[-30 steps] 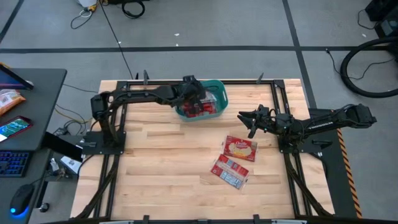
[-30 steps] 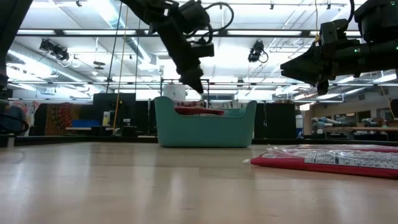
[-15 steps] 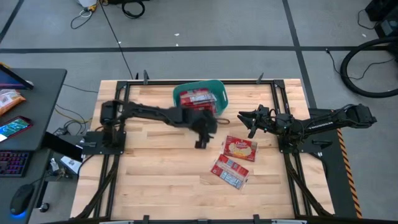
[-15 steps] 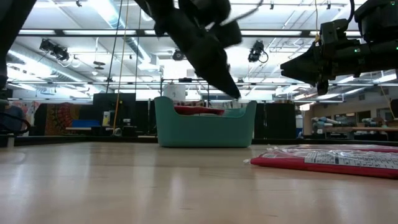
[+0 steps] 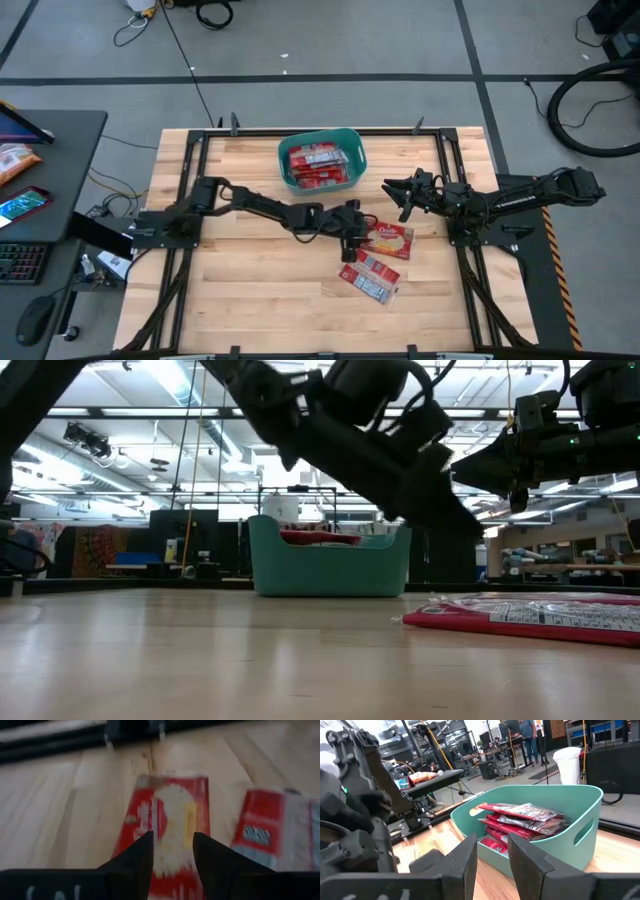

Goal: Sort popcorn bags into baskets
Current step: Put the top red popcorn bag into the blue bin

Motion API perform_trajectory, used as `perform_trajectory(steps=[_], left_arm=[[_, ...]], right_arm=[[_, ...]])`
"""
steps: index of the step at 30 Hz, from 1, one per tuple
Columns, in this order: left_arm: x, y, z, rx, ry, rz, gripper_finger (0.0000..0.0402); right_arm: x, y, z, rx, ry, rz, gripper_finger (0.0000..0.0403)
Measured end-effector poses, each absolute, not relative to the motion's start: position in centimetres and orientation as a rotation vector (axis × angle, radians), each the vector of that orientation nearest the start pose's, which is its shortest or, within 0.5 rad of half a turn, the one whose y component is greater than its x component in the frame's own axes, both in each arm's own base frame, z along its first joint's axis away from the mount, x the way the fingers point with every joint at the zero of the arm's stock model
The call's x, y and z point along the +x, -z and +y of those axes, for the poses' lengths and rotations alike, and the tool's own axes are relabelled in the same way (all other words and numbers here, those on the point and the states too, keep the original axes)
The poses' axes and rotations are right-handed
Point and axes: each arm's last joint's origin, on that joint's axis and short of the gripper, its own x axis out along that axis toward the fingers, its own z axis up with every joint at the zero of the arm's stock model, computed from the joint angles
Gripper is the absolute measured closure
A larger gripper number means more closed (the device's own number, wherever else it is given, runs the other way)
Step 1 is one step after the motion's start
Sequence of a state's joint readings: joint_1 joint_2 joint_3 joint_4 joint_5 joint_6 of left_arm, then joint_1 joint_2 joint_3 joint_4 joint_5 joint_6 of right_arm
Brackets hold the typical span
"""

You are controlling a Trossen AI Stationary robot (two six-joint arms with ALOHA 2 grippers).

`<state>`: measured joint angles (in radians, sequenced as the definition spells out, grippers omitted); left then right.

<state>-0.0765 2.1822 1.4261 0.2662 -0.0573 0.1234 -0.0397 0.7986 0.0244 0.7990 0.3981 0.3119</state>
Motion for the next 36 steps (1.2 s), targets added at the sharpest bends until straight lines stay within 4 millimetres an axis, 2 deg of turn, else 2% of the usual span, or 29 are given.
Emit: perform_trajectory(steps=[2,7,13,18,26,30,33,36], left_arm=[[48.0,-14.1,-3.5,0.150,0.044,0.439,0.0260],[48.2,-10.9,-3.2,0.138,0.040,0.496,0.0260],[47.4,-9.7,-3.1,0.097,0.039,0.656,0.0260],[46.1,-10.6,-3.2,0.060,0.026,0.819,0.0260],[42.2,-14.2,-3.9,0.023,-0.010,1.101,0.0260],[40.6,-17.3,-3.8,0.014,-0.047,1.145,0.0260],[39.7,-18.6,-4.1,0.046,-0.074,1.153,0.0260],[39.9,-19.4,-4.9,0.108,-0.034,1.092,0.0260]], right_arm=[[14.7,-16.7,-1.7,0.311,0.431,-0.093,0.0288],[14.7,-16.7,-1.7,0.311,0.430,-0.093,0.0288],[14.7,-16.7,-1.7,0.311,0.430,-0.093,0.0288],[14.7,-16.7,-1.7,0.311,0.430,-0.093,0.0288],[14.7,-16.7,-1.7,0.311,0.430,-0.093,0.0288],[14.7,-16.7,-1.7,0.311,0.430,-0.093,0.0288],[14.7,-16.7,-1.7,0.312,0.430,-0.094,0.0288],[14.7,-16.7,-1.7,0.311,0.430,-0.093,0.0288]])
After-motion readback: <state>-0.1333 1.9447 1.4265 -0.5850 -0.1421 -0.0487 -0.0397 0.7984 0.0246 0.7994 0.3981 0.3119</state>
